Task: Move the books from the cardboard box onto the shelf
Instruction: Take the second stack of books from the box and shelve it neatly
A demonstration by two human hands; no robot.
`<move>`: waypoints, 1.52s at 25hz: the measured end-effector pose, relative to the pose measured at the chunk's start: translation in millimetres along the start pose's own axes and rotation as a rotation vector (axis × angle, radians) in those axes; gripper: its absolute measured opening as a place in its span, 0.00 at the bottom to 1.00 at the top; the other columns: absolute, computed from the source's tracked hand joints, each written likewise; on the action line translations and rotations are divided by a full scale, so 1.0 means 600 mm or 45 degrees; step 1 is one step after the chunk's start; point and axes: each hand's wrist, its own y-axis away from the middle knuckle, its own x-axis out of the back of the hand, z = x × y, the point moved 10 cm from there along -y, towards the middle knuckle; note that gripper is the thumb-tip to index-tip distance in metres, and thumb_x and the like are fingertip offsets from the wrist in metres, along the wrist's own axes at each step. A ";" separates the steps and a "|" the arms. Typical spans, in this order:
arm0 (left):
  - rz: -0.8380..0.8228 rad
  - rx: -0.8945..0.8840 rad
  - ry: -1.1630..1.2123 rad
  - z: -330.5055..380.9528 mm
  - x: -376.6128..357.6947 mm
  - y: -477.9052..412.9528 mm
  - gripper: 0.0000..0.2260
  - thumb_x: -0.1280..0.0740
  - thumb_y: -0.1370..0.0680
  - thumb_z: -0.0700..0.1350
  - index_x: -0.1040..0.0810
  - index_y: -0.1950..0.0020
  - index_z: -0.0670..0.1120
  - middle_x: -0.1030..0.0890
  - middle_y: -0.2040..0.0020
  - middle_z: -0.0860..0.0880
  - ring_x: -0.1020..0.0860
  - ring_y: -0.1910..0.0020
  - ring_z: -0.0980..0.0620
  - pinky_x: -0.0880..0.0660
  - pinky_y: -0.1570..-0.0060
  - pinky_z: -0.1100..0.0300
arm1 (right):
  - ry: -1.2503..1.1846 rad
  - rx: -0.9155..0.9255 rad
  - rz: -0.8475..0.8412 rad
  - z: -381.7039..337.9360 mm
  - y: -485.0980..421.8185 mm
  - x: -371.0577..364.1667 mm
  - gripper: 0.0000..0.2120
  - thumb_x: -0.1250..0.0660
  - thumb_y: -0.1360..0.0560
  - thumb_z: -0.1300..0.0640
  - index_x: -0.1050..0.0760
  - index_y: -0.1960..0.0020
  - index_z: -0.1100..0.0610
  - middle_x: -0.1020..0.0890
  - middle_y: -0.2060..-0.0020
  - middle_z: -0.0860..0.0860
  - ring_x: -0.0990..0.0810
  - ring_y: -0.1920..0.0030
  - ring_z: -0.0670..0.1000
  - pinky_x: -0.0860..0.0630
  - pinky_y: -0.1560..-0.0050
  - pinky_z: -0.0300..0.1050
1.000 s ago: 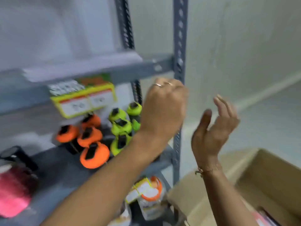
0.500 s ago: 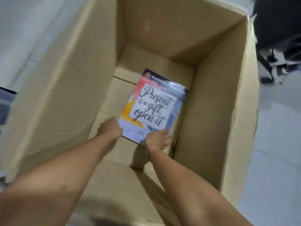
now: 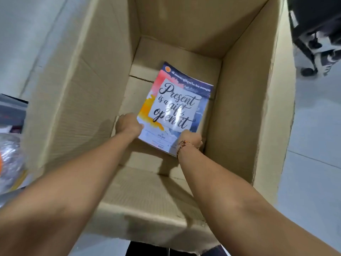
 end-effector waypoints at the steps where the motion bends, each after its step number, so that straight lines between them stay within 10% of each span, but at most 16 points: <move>1: 0.049 -0.042 0.029 0.007 0.033 0.018 0.16 0.32 0.25 0.45 0.22 0.41 0.37 0.21 0.40 0.37 0.24 0.40 0.39 0.26 0.44 0.51 | -0.039 0.004 0.014 -0.003 0.024 0.005 0.16 0.39 0.26 0.61 0.27 0.40 0.65 0.27 0.37 0.61 0.26 0.40 0.63 0.26 0.37 0.56; 9: 0.847 -0.309 0.357 -0.054 0.361 0.334 0.08 0.34 0.24 0.42 0.20 0.49 0.39 0.23 0.47 0.37 0.25 0.48 0.39 0.30 0.52 0.53 | -0.455 0.581 -0.007 -0.126 0.335 0.086 0.17 0.37 0.26 0.64 0.30 0.39 0.67 0.29 0.37 0.61 0.31 0.35 0.61 0.35 0.35 0.53; 17: 2.264 -0.315 0.372 -0.309 0.619 0.870 0.19 0.37 0.25 0.43 0.25 0.36 0.37 0.24 0.55 0.41 0.29 0.56 0.50 0.32 0.52 0.59 | -1.279 1.464 -0.895 -0.189 0.864 0.200 0.23 0.29 0.29 0.61 0.28 0.36 0.61 0.23 0.40 0.64 0.22 0.46 0.54 0.24 0.43 0.46; 21: 2.569 -0.061 0.361 -0.409 0.684 1.028 0.21 0.34 0.26 0.43 0.28 0.33 0.39 0.32 0.57 0.49 0.38 0.63 0.60 0.35 0.57 0.62 | -1.375 2.057 -1.070 -0.205 1.117 0.284 0.18 0.29 0.30 0.58 0.24 0.40 0.53 0.21 0.46 0.54 0.20 0.45 0.59 0.23 0.42 0.53; 25: 2.528 0.226 0.564 -0.488 0.784 1.078 0.21 0.34 0.23 0.41 0.30 0.31 0.42 0.26 0.48 0.42 0.27 0.50 0.47 0.35 0.51 0.60 | -1.060 2.538 -1.161 -0.259 1.339 0.314 0.11 0.32 0.28 0.64 0.18 0.46 0.61 0.17 0.45 0.54 0.18 0.47 0.53 0.28 0.48 0.28; 28: 2.378 0.318 0.516 -0.519 0.872 1.049 0.16 0.36 0.22 0.40 0.25 0.36 0.39 0.23 0.44 0.34 0.26 0.43 0.38 0.30 0.46 0.53 | -0.565 2.780 -0.960 -0.310 1.470 0.243 0.10 0.37 0.27 0.66 0.18 0.52 0.66 0.15 0.52 0.64 0.18 0.51 0.62 0.25 0.56 0.47; 33: 1.934 0.641 0.599 -0.594 0.899 0.967 0.14 0.38 0.23 0.45 0.20 0.50 0.35 0.19 0.50 0.32 0.22 0.48 0.35 0.24 0.51 0.51 | 0.210 2.918 -0.859 -0.302 1.507 0.101 0.09 0.40 0.24 0.64 0.23 0.53 0.67 0.17 0.51 0.66 0.19 0.50 0.63 0.27 0.57 0.45; 38: 1.973 0.579 0.495 -0.583 0.891 0.973 0.19 0.36 0.23 0.47 0.26 0.72 0.40 0.27 0.71 0.36 0.24 0.58 0.33 0.29 0.61 0.54 | 0.185 2.768 -1.056 -0.309 1.478 0.097 0.19 0.36 0.24 0.52 0.32 0.70 0.60 0.26 0.71 0.56 0.23 0.62 0.59 0.35 0.66 0.39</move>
